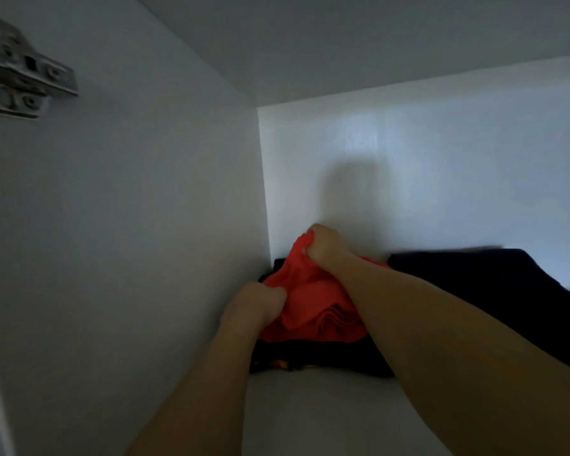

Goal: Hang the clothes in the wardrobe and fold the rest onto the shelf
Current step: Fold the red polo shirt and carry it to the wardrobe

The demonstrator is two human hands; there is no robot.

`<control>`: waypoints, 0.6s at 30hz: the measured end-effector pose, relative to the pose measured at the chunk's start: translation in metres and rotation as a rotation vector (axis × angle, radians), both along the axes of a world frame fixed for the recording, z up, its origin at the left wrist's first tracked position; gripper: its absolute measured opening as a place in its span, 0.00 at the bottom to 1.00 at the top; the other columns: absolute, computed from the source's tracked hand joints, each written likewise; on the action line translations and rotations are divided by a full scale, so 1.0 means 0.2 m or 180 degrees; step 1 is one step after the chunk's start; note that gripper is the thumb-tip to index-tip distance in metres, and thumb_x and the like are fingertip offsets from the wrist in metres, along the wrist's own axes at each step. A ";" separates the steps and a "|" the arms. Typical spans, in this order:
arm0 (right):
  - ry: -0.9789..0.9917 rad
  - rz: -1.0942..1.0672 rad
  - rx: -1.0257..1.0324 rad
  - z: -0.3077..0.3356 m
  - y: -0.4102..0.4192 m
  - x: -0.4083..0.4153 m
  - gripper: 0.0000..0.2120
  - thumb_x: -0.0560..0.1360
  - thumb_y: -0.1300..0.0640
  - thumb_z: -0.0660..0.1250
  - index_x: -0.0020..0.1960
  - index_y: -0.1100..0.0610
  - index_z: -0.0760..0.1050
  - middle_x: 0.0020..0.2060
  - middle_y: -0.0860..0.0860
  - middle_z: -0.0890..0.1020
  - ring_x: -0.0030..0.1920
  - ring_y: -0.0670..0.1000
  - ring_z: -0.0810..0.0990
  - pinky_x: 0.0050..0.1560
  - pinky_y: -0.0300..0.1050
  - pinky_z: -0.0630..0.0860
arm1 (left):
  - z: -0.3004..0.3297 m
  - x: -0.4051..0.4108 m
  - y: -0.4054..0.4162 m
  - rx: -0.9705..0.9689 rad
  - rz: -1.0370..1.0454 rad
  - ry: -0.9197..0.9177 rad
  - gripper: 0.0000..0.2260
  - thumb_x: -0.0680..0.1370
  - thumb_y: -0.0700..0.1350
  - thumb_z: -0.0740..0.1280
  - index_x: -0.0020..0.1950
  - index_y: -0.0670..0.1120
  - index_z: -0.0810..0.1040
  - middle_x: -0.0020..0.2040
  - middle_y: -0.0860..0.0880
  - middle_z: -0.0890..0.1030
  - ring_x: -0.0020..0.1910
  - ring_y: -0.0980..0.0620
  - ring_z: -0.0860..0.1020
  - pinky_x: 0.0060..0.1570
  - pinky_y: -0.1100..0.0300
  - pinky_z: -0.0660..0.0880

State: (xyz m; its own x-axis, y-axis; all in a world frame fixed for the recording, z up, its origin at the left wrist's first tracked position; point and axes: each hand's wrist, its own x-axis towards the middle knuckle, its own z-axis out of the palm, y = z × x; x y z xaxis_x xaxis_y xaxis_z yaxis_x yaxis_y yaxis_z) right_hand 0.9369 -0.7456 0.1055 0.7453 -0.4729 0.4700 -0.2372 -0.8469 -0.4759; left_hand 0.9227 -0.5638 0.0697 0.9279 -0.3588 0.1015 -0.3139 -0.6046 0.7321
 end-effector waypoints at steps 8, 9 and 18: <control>0.0568 -0.0013 0.0198 -0.13 -0.01 0.07 0.47 0.74 0.52 0.69 0.77 0.58 0.36 0.74 0.61 0.56 0.73 0.61 0.60 0.72 0.54 0.59 | -0.05 0.11 -0.05 0.0527 0.0149 -0.0264 0.24 0.77 0.54 0.61 0.67 0.40 0.74 0.66 0.39 0.75 0.62 0.40 0.75 0.58 0.56 0.71; 0.0567 -0.0140 0.0031 -0.11 0.00 0.04 0.49 0.74 0.50 0.69 0.77 0.56 0.34 0.75 0.61 0.53 0.74 0.62 0.58 0.73 0.56 0.57 | -0.05 0.11 -0.05 0.0557 0.0175 -0.0255 0.24 0.77 0.54 0.61 0.66 0.40 0.74 0.65 0.39 0.75 0.61 0.40 0.75 0.58 0.56 0.71; 0.1329 0.0154 -0.0249 0.01 0.15 -0.37 0.28 0.82 0.45 0.53 0.74 0.63 0.59 0.74 0.59 0.62 0.73 0.57 0.62 0.71 0.46 0.58 | 0.01 -0.09 0.04 0.0807 0.0685 -0.1176 0.22 0.78 0.51 0.58 0.67 0.39 0.67 0.67 0.39 0.69 0.65 0.38 0.70 0.60 0.50 0.69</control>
